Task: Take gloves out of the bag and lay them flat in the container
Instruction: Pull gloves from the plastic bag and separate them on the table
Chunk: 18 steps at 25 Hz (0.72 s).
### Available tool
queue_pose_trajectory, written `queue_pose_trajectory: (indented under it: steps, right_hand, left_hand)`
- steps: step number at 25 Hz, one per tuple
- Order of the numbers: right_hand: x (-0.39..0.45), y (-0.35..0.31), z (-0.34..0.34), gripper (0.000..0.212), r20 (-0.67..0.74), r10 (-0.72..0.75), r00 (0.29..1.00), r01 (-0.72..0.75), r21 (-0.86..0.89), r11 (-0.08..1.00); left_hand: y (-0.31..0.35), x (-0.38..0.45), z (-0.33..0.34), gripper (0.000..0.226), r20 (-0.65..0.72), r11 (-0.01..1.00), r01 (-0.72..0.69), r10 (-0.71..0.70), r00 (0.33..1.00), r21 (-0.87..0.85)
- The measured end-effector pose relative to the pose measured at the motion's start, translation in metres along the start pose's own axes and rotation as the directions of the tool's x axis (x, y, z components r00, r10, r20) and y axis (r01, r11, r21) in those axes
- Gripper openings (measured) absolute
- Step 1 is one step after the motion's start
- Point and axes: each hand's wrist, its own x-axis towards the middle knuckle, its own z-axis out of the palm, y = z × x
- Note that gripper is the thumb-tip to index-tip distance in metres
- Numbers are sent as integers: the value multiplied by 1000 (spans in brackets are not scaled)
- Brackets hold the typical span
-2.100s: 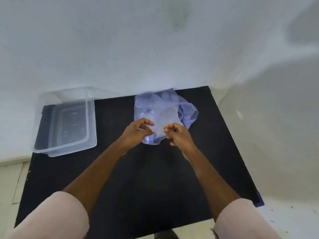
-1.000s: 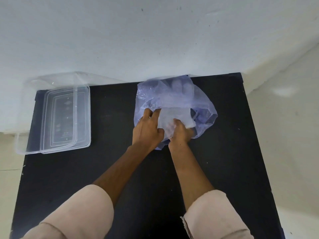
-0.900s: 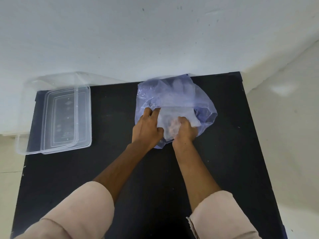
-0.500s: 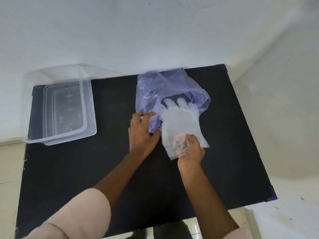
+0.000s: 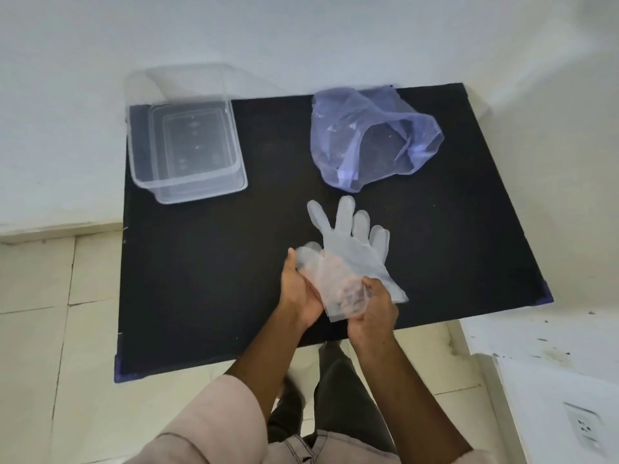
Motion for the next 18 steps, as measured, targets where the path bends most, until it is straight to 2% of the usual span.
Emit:
queue_pose_trajectory:
  steps: [3,7,10,12,13,15,16,18]
  right_hand:
    - [-6,29,-6,30,-52,48,997,-52,-62,997]
    - [-3,65,-4,34,-37,74,997,-78,-111,991]
    - [-1,89,-8,39,-66,19,998,-38,-287,957]
    - [-4,97,-7,37,27,17,999,-6,-374,927]
    - [-5,98,-6,34,101,59,993,-20,-350,937]
    - [-11,94,-5,43,270,198,942,-117,-288,950]
    - [-15,90,-7,48,344,250,905,-128,-341,931]
    - [-17,82,-17,51,451,325,831,-11,-572,820]
  left_hand:
    - [27,-7,-23,66,-95,991,-132,132,987,11]
    - [54,-23,-51,56,-181,975,-183,204,962,125]
    - [66,-34,-66,54,-191,950,-212,258,947,229]
    - [74,-40,-74,53,-191,916,-245,314,930,317]
    - [77,-42,-76,52,-189,887,-266,356,915,378]
    - [80,-47,-80,44,-168,787,-297,447,879,541]
    - [80,-50,-81,38,-153,727,-296,482,863,620]
    - [78,-52,-84,32,-141,627,-272,528,837,730]
